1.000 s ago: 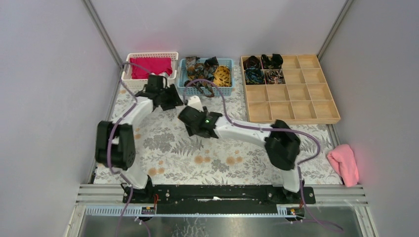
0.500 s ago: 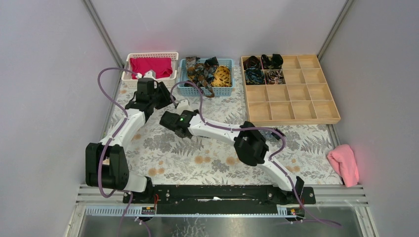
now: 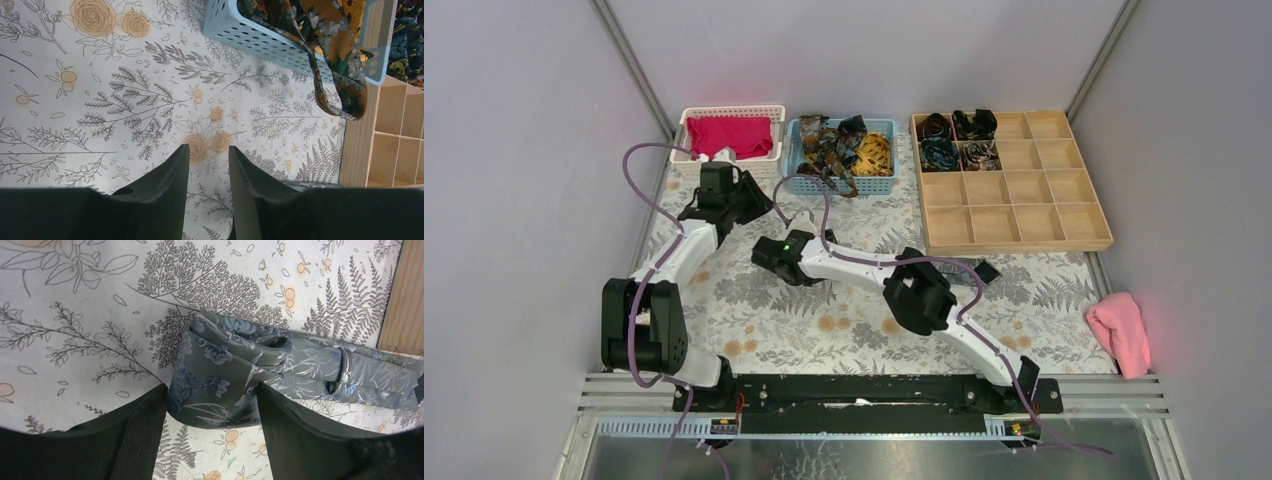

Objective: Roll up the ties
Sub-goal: Roll the tie at the center of the board.

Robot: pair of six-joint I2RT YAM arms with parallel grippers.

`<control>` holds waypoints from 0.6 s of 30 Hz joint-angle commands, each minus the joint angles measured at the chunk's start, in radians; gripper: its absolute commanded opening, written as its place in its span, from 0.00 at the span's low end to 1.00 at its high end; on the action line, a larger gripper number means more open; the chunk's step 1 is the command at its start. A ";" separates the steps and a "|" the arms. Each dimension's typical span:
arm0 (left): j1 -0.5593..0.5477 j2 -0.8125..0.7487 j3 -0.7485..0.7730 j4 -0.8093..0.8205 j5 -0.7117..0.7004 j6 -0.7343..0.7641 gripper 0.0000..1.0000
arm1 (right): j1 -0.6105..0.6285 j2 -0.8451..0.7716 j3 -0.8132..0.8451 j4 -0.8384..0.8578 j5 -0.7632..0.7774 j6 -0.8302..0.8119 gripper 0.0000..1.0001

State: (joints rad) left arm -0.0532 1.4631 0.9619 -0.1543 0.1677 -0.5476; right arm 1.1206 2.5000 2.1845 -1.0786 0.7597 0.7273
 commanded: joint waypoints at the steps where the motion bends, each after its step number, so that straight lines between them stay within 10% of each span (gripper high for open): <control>1: 0.013 0.001 -0.018 0.059 -0.016 0.014 0.40 | -0.023 0.011 -0.034 0.005 0.011 0.035 0.73; 18: 0.018 0.011 -0.010 0.062 0.000 0.019 0.35 | -0.103 -0.094 -0.311 0.180 -0.092 0.049 0.41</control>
State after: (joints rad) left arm -0.0452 1.4662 0.9615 -0.1501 0.1680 -0.5442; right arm 1.0348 2.3978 1.9526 -0.9325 0.7807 0.7387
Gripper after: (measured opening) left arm 0.359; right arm 0.440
